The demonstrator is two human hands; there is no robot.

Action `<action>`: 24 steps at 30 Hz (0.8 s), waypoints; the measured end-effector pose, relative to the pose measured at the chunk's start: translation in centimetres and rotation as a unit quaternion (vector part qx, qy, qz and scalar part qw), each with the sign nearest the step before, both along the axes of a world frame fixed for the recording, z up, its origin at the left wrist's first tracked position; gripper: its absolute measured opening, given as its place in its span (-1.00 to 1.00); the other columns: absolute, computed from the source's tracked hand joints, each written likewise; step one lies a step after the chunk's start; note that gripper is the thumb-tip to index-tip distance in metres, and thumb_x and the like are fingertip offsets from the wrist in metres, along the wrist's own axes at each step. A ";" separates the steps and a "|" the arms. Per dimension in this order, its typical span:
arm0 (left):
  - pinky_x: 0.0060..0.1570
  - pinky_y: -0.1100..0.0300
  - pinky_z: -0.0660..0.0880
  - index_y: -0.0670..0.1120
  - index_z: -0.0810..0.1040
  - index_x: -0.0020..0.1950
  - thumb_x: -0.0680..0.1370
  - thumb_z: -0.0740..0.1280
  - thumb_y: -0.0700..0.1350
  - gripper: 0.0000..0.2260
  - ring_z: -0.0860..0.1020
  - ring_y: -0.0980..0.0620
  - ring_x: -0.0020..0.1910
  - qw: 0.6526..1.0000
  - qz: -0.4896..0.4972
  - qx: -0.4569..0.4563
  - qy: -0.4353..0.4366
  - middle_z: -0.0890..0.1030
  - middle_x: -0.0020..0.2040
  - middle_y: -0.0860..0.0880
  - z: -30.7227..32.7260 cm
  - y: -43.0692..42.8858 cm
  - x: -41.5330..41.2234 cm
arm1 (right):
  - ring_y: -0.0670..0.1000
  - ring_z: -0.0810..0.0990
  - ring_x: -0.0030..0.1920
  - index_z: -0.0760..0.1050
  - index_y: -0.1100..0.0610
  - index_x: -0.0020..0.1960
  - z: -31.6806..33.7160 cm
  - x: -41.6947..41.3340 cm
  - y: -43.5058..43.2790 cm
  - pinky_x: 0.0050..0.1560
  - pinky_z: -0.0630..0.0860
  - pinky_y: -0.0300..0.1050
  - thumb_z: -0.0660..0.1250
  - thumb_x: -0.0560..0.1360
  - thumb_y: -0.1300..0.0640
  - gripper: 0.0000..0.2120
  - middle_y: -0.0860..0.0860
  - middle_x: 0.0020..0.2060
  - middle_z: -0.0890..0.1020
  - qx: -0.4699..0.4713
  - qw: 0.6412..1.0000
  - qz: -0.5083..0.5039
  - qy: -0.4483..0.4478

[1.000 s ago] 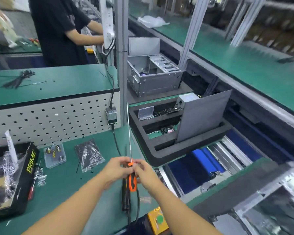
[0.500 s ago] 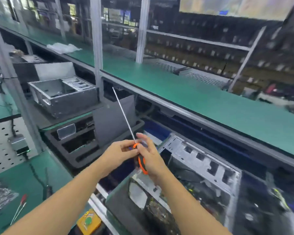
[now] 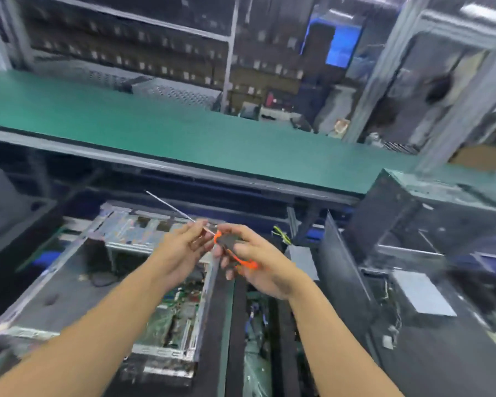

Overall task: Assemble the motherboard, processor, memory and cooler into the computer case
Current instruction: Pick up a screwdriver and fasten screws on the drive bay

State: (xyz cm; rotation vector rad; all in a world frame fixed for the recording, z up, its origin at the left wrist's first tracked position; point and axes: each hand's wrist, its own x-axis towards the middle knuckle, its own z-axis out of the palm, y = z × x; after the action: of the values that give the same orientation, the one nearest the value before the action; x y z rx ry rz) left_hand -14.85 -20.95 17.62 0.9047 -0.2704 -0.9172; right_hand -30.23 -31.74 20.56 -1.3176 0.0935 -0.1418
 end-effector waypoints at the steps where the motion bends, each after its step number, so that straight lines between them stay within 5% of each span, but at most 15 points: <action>1: -0.27 0.29 0.60 -0.13 0.55 -0.07 0.62 0.21 -0.20 -0.84 0.62 0.11 -0.35 1.000 -0.025 -0.001 0.013 0.63 -0.34 -0.03 0.1 -1.1 -0.7 | 0.07 0.53 -0.03 0.31 0.21 0.48 -0.1 -1.5 -0.6 -0.04 0.49 -0.09 0.53 0.44 0.02 -0.27 0.19 0.09 0.53 0.013 0.999 0.000 -0.032; 3: -0.31 0.31 0.59 -0.13 0.56 -0.09 0.61 0.23 -0.18 -0.86 0.62 0.12 -0.38 0.997 -0.071 0.006 0.040 0.64 -0.34 -0.03 0.3 -3.2 -2.2 | 0.08 0.52 0.02 0.32 0.20 0.48 -0.1 -3.7 -1.1 0.05 0.48 -0.03 0.56 0.41 0.05 -0.25 0.17 0.10 0.53 -0.015 0.997 -0.046 -0.063; 5: -0.33 0.30 0.59 -0.15 0.59 -0.10 0.59 0.28 -0.18 -0.87 0.63 0.11 -0.37 0.991 -0.109 0.017 0.074 0.65 -0.32 -0.05 0.5 -5.2 -3.8 | 0.03 0.56 -0.04 0.46 0.10 0.37 -0.1 -5.2 -1.2 0.04 0.51 -0.03 0.49 0.46 0.15 -0.50 0.08 0.02 0.61 -0.132 0.974 -0.176 -0.044; 8: -0.35 0.28 0.58 -0.17 0.61 -0.08 0.58 0.32 -0.20 -0.90 0.63 0.11 -0.37 0.980 -0.167 0.044 0.095 0.66 -0.30 -0.06 0.4 -7.6 -6.0 | -0.12 0.62 -0.13 0.62 0.08 0.16 0.1 -6.9 -1.3 -0.04 0.53 -0.22 0.41 0.54 0.17 -0.80 -0.06 -0.01 0.67 -0.320 0.883 -0.342 0.008; 11: -0.32 0.26 0.60 -0.17 0.62 -0.08 0.58 0.32 -0.16 -0.88 0.62 0.12 -0.34 0.966 -0.232 0.075 0.088 0.63 -0.28 -0.03 -0.9 -9.2 -7.9 | -0.03 0.65 -0.16 0.68 0.03 0.01 -0.2 -8.7 -1.2 -0.16 0.59 -0.09 0.44 0.53 0.25 -0.85 0.07 0.03 0.60 -0.355 0.831 -0.426 0.032; 14: -0.29 0.22 0.59 -0.12 0.64 -0.08 0.61 0.29 -0.03 -0.78 0.60 0.09 -0.33 0.940 -0.320 0.118 -0.003 0.61 -0.28 -0.01 -2.9 -9.6 -9.7 | 0.06 0.61 -0.33 0.65 0.13 -0.09 -0.8 -10.2 -0.5 -0.41 0.54 -0.12 0.40 0.53 0.35 -0.86 0.12 0.00 0.59 -0.338 0.808 -0.481 0.044; 18: -0.31 0.20 0.55 -0.13 0.65 -0.02 0.66 0.14 0.10 -0.60 0.60 0.04 -0.35 0.892 -0.397 0.162 -0.141 0.63 -0.30 -0.01 -5.7 -10.0 -11.1 | 0.04 0.55 -0.45 0.65 0.17 -0.14 -1.3 -12.5 0.4 -0.47 0.50 -0.12 0.38 0.50 0.18 -0.90 0.08 -0.24 0.67 -0.285 0.760 -0.579 0.076; 22: -0.38 0.22 0.40 -0.14 0.60 -0.15 0.63 0.13 -0.13 -0.70 0.55 0.01 -0.39 0.828 -0.397 0.279 -0.279 0.61 -0.28 -0.07 -10.7 -10.7 -12.0 | 0.04 0.51 -0.52 0.68 0.11 -0.26 -1.5 -15.1 0.5 -0.53 0.42 -0.16 0.33 0.42 0.10 -0.82 0.10 -0.35 0.64 -0.229 0.704 -0.669 0.064; 24: -0.34 0.18 0.47 -0.16 0.62 -0.12 0.56 0.16 -0.25 -0.77 0.61 -0.04 -0.29 0.749 -0.409 0.321 -0.411 0.66 -0.20 -0.09 -13.8 -10.8 -12.1 | 0.03 0.51 -0.52 0.67 0.11 -0.27 -1.9 -15.9 0.3 -0.53 0.41 -0.19 0.31 0.40 0.06 -0.79 0.06 -0.34 0.65 -0.222 0.699 -0.677 0.058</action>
State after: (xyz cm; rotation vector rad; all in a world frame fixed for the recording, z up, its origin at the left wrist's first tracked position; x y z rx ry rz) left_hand -26.96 -31.73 3.81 1.9046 -1.2496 -1.4024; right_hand -46.11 -31.40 18.66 -1.4816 1.2213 -1.4212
